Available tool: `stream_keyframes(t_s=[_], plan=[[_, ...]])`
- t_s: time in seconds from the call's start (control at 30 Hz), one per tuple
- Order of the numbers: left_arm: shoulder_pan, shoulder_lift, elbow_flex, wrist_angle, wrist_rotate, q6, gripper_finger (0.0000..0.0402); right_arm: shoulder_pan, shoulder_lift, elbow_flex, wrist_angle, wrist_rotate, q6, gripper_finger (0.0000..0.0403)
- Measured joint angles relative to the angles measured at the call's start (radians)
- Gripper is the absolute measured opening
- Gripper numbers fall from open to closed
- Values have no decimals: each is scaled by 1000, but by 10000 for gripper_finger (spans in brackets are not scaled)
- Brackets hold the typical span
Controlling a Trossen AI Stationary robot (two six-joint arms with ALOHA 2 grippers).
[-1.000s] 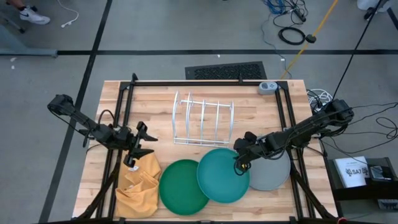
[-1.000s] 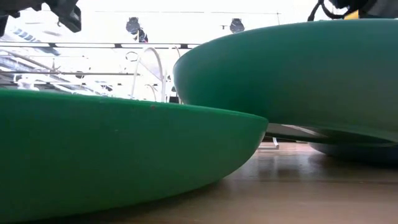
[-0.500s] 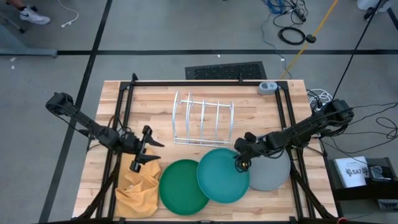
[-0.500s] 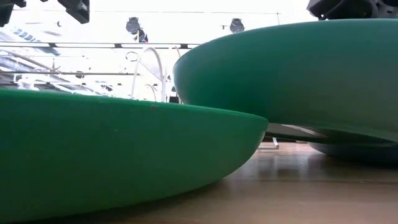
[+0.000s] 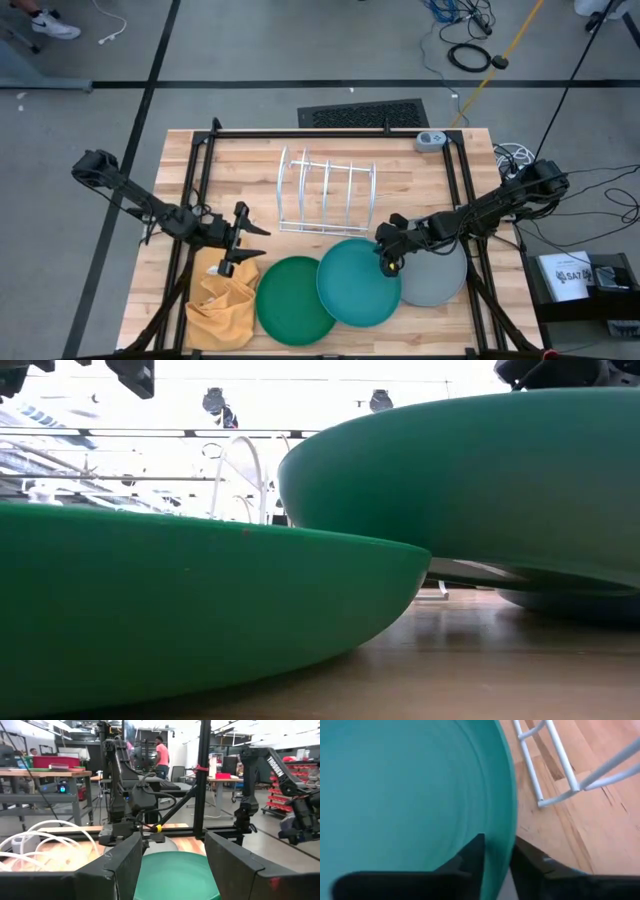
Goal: Sort dishes
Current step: Put the light blue plate in the white dish rack
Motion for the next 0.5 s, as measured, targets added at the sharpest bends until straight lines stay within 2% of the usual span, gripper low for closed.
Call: stream_keyframes(t_s=[0.13,0.5], plan=[[14,6,0,-1,-1,0,217,0,-3,2,14,-4,7,14],[22,5,0,1,-4,-3,217,1,-2,11,64,52,-42,4]])
